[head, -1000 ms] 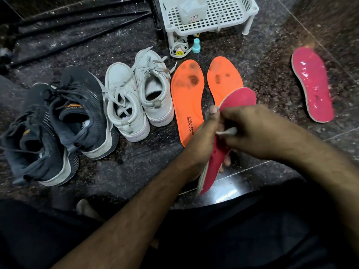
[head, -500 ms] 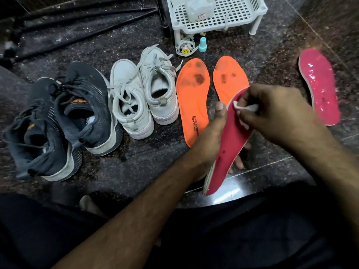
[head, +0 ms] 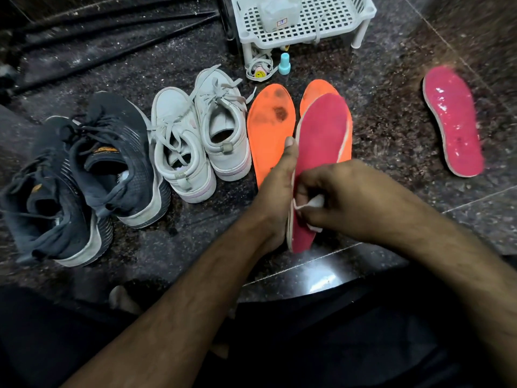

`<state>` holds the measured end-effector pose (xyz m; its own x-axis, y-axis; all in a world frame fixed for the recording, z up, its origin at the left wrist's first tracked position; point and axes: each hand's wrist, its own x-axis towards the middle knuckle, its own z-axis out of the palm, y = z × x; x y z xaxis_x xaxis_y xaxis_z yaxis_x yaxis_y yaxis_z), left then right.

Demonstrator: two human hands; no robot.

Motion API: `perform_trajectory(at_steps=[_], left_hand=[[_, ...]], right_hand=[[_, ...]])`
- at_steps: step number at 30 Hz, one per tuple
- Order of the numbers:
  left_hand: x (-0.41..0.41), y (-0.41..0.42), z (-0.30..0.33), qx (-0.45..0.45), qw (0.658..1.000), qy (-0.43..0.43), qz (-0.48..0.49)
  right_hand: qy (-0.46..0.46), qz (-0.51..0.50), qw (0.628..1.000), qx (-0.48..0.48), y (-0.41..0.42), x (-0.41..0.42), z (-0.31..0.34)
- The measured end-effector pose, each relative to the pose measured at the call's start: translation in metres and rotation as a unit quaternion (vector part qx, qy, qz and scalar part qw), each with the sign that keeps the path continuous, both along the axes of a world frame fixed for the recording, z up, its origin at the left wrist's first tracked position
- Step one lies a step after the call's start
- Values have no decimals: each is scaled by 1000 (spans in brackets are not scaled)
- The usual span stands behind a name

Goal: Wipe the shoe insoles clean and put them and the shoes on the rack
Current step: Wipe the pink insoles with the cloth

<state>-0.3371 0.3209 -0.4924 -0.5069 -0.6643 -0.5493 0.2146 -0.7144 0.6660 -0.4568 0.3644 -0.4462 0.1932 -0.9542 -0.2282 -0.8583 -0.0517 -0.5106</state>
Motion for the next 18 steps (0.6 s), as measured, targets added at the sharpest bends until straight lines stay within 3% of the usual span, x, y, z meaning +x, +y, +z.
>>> perform_trajectory(at_steps=[3,6,10,14,18], left_hand=[[-2,1,10,7,998,60,-19],[-7,5,12,-34,998,42,-17],[-6,8,4,-66,998,-22,2],[1,3,6,-51,998,-10,18],[-1,4,7,-58,998,-5,22]], right_hand=[[-28,-63,996,-55,-2,-14,7],[-19,-107,989,-103,-4,-22,9],[-10,-52,996,-72,-4,-11,7],[-33,45,998,28,4,6,5],[-24,13,999,-30,1,-6,3]])
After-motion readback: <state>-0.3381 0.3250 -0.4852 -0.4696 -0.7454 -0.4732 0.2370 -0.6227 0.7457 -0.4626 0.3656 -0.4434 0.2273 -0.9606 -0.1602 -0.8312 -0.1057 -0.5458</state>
